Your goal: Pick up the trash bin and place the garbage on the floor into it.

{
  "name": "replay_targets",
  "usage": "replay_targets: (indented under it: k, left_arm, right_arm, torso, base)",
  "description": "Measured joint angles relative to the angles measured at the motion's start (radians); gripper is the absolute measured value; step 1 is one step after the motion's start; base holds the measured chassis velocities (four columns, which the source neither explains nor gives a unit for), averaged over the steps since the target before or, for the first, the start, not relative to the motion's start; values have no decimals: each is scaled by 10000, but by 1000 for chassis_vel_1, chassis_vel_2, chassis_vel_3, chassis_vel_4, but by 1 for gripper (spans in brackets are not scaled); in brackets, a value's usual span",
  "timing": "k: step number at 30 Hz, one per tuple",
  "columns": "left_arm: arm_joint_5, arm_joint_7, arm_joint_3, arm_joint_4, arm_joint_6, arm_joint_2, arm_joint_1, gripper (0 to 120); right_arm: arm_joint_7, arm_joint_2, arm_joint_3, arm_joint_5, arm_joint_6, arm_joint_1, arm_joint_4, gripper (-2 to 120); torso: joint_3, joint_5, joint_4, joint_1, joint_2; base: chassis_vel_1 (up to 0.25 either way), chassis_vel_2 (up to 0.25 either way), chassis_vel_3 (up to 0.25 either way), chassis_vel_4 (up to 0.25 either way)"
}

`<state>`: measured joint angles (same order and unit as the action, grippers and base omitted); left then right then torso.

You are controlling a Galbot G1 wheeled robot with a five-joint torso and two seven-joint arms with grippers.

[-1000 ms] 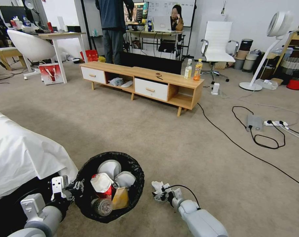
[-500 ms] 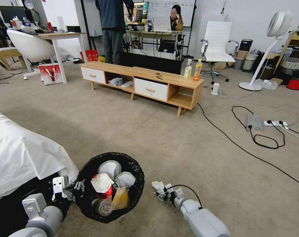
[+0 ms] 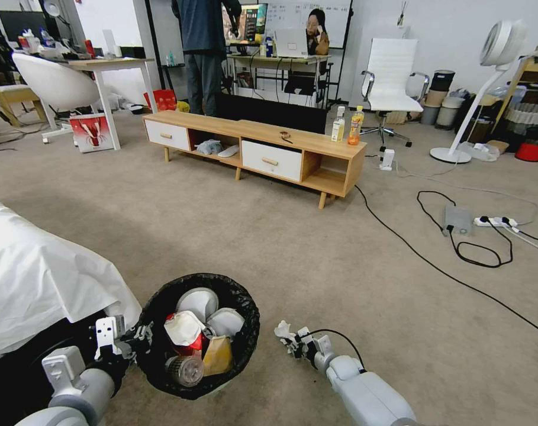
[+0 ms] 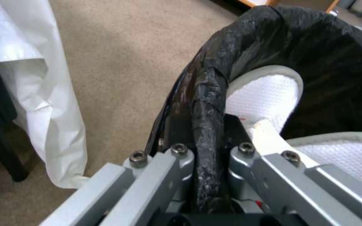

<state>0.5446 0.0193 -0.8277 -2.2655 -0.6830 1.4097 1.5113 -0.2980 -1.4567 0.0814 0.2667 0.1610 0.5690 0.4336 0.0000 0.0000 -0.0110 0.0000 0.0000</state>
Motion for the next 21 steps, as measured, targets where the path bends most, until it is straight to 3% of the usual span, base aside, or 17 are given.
replay_targets:
  k: [2, 6, 14, 16, 18, 21]
  left_arm:
    - [0, 7, 0, 31, 0, -5, -22, 4]
    - [0, 8, 11, 42, 0, -5, -39, 4]
    - [30, 19, -21, 17, 3, -40, 13, 4]
    - [56, 19, -32, 4, 5, -60, 21, 4]
    - [56, 19, -32, 4, 5, -60, 21, 4]
    - [82, 20, -34, -7, 5, -71, 21, 4]
  right_arm:
    - [-2, 64, -16, -5, 35, 52, 379, 1]
    - [81, 204, -33, -10, 34, 175, 905, 1]
    - [556, 854, -256, -106, -69, 615, 3392, 1]
    - [878, 1182, -466, 105, -236, 774, 4943, 1]
    - [878, 1182, -466, 105, -236, 774, 4943, 1]
    - [1204, 1896, -970, 479, -714, 1053, 7788, 1]
  torso:
    - [0, 0, 2, 0, 0]
    - [0, 0, 0, 0, 0]
    - [0, 0, -1, 0, -1]
    - [0, 0, 2, 0, 0]
    - [0, 0, 2, 0, 0]
    - [0, 2, -2, 0, 0]
  base:
    - [0, 0, 0, 0]
    - [0, 0, 0, 0]
    - [0, 0, 0, 0]
    - [0, 0, 0, 0]
    - [0, 0, 0, 0]
    - [0, 0, 0, 0]
